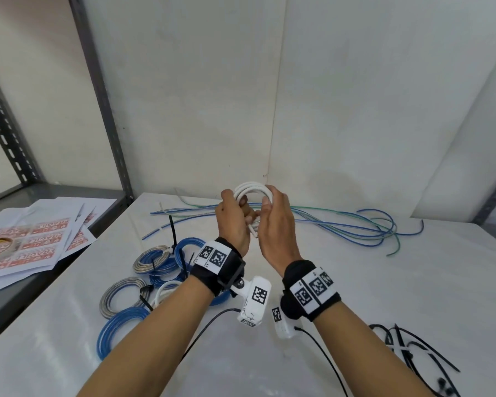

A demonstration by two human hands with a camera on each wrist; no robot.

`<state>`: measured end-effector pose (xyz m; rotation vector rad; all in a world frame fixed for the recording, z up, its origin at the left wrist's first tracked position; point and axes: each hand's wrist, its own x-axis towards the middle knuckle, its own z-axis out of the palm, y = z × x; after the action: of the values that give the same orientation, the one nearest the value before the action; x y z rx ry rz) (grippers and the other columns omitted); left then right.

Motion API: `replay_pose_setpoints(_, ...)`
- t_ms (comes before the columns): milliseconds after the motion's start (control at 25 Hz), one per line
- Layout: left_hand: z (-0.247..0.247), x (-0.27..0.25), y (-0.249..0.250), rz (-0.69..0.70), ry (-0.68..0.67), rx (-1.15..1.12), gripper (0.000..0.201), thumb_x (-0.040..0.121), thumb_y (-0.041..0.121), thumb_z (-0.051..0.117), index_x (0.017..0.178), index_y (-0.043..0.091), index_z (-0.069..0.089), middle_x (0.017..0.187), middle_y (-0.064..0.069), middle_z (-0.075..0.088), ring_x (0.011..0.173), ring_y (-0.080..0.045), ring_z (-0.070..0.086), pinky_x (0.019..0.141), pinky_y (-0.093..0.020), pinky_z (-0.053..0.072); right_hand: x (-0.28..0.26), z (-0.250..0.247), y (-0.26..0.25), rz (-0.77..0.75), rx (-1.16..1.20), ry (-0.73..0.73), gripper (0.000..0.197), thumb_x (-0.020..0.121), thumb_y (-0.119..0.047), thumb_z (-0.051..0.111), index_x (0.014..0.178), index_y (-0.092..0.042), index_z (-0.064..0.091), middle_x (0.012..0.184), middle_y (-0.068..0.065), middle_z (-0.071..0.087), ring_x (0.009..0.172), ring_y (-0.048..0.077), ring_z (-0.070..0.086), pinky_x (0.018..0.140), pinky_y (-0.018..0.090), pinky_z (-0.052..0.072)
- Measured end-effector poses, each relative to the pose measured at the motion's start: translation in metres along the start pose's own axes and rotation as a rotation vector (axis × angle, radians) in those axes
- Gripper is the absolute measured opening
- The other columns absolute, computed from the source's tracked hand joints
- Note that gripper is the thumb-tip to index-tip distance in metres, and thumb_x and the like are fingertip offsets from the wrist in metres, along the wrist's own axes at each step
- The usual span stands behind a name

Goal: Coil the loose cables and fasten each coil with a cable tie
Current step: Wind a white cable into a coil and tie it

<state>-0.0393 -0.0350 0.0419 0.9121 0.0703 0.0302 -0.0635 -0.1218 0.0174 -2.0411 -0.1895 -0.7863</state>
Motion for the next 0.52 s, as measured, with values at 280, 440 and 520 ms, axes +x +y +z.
replay_pose_setpoints(280,-0.019,0.02,0.031,-0.105,-0.431,0.705,0.054,0.103,0.053,0.041,0.075,0.012,0.063,0.062,-0.009,0.06,0.064,-0.026,0.066,0.065,-0.029,0.05,0.011,-0.037,0.02,-0.162,-0.191,-0.248,0.033,0.109,-0.02,0.036,0.138,-0.017,0.052,0.111,0.004,0.053,0.094,0.014,0.053,0.081,0.022,0.041)
replay_pose_setpoints(440,-0.015,0.019,0.028,-0.373,-0.679,0.55,0.041,0.103,0.034,0.045,0.072,0.01,0.057,0.051,-0.003,0.049,0.057,-0.021,0.058,0.067,-0.03,0.047,0.0,-0.057,0.021,-0.22,-0.219,-0.306,0.034,0.108,-0.015,0.039,0.14,-0.017,0.052,0.106,0.003,0.053,0.091,0.016,0.054,0.08,0.024,0.042)
replay_pose_setpoints(520,-0.005,0.009,0.015,-0.406,-0.692,0.489,0.046,0.103,0.038,0.045,0.064,0.015,0.051,0.045,0.004,0.036,0.046,-0.014,0.038,0.056,-0.026,0.035,-0.005,-0.067,0.027,-0.243,-0.298,-0.295,0.034,0.107,-0.012,0.042,0.139,-0.013,0.053,0.102,0.003,0.051,0.085,0.016,0.051,0.075,0.026,0.041)
